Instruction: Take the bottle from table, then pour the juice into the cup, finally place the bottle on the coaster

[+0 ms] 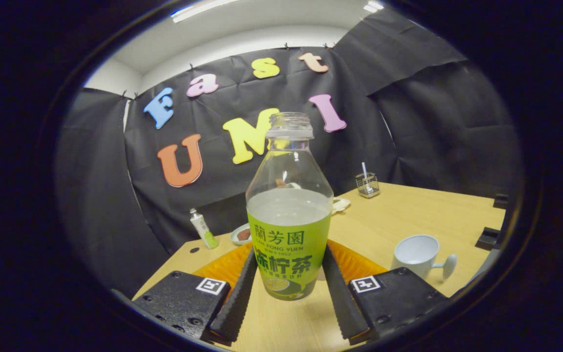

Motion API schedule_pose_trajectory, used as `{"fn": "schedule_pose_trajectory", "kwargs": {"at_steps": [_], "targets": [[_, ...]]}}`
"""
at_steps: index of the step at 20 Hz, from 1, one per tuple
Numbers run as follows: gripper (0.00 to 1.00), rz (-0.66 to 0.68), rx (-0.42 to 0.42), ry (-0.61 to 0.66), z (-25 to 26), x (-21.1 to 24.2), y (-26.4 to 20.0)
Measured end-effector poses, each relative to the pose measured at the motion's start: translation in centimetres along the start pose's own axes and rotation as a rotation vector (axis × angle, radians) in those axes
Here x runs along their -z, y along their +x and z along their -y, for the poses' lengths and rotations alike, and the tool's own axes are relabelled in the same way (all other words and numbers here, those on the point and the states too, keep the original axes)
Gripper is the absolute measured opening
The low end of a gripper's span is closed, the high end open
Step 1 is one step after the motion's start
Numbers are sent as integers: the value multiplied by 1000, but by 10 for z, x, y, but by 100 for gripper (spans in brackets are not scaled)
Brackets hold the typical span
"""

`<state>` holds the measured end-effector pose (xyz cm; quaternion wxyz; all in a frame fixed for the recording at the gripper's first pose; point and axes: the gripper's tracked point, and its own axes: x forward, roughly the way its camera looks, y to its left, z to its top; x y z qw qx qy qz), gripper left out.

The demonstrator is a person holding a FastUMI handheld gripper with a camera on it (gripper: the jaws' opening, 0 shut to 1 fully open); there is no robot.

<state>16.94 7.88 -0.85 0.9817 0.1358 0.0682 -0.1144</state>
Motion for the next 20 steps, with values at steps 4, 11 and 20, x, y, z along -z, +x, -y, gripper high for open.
{"fn": "schedule_pose_trajectory", "kwargs": {"at_steps": [4,11,20], "targets": [[79,33,11,-116,-7,-13,12],[79,40,31,-190,-20,-20,45],[79,13,32,-191,-27,-3,77]]}}
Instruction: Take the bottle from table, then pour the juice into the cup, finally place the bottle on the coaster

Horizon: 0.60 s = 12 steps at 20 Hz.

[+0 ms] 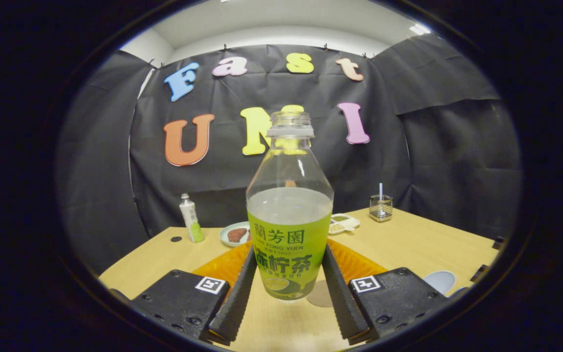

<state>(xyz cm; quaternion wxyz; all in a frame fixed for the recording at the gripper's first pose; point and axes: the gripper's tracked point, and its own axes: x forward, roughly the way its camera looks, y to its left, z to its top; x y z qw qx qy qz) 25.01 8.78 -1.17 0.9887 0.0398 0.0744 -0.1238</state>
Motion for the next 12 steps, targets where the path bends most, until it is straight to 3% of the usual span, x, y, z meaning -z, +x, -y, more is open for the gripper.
{"fn": "schedule_pose_trajectory", "kwargs": {"at_steps": [8,12], "targets": [[79,-81,68,-112,10,27,27],[80,-106,75,-106,21,36,46]]}}
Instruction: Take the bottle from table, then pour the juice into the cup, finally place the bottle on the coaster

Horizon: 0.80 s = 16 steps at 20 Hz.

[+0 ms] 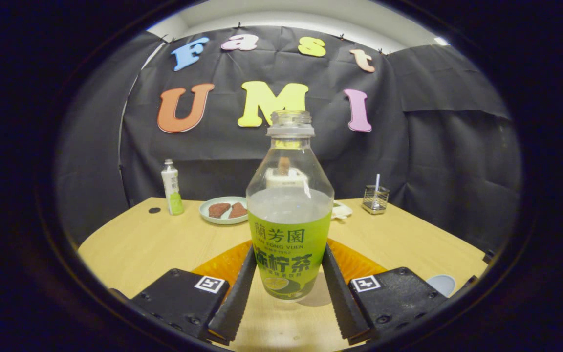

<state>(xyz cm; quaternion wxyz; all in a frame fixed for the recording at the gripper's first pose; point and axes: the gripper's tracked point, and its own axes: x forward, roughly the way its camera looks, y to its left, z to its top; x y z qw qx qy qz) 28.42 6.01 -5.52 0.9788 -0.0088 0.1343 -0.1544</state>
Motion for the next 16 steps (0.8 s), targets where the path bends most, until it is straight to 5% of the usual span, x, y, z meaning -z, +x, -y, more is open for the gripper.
{"fn": "schedule_pose_trajectory", "kwargs": {"at_steps": [16], "targets": [[81,-88,-7,-8,26,34,52]]}}
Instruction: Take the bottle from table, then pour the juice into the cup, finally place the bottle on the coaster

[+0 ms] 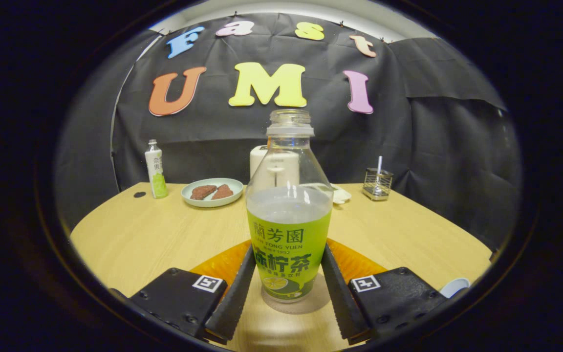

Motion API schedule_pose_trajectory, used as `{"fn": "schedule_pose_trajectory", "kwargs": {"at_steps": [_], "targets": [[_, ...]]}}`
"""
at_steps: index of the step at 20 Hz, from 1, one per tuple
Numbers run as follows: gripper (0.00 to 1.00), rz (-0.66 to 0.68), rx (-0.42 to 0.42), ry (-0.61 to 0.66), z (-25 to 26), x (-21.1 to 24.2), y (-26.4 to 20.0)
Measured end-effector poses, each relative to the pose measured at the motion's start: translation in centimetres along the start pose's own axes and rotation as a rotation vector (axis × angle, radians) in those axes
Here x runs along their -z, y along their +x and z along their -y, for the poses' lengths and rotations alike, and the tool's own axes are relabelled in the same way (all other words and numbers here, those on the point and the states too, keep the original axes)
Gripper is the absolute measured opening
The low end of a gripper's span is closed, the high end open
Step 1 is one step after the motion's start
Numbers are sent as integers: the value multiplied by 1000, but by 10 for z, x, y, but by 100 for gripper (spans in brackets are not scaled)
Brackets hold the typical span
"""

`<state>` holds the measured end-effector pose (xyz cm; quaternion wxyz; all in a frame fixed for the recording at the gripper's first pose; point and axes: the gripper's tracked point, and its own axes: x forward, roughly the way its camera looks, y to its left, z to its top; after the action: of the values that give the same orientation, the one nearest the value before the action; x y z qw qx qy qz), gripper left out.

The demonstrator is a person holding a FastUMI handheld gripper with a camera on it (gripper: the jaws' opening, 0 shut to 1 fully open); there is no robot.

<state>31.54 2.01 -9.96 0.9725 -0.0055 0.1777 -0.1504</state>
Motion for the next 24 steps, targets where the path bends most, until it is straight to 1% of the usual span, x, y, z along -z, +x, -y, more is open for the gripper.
{"fn": "schedule_pose_trajectory", "kwargs": {"at_steps": [11,13,14,18,24], "targets": [[83,-17,22,-28,7,0,3],[96,-29,-11,-22,1,2,2],[100,-25,-12,-22,1,0,1],[100,-14,-17,-32,2,-2,-11],[100,47,-23,-9,10,-5,-59]]}}
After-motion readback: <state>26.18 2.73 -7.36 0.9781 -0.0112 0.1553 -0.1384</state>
